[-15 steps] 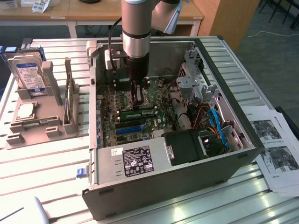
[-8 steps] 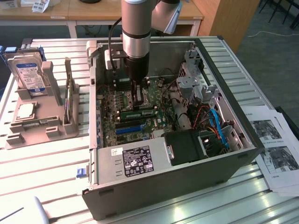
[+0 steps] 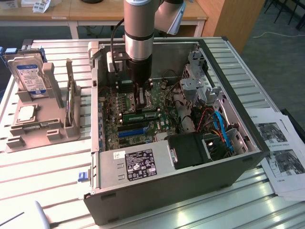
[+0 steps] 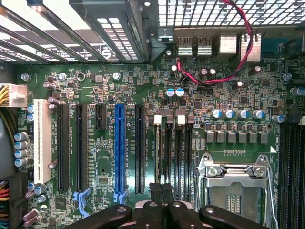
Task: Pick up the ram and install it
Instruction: 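Press down the ram until it locks into place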
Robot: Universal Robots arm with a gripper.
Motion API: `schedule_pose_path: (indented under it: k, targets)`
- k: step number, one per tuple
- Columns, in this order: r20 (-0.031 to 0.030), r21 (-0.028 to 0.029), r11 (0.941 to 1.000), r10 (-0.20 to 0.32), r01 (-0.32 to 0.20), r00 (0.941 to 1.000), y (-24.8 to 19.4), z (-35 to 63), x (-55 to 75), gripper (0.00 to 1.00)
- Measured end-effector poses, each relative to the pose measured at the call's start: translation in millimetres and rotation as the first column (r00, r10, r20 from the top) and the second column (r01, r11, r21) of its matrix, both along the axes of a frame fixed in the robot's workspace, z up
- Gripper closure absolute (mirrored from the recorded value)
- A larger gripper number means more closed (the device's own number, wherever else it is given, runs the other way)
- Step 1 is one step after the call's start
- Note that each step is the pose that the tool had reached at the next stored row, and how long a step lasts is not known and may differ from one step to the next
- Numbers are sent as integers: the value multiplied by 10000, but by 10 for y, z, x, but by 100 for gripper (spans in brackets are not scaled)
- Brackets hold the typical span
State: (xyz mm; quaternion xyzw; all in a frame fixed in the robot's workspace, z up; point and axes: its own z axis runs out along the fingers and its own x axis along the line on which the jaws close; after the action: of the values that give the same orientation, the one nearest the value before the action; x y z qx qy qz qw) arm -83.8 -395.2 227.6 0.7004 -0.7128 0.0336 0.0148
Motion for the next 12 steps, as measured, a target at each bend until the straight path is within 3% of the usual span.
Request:
schedule_pose_path:
  k: [12]
  targets:
    - [0, 0, 10000, 1, -1, 10000, 0, -23, 0, 90]
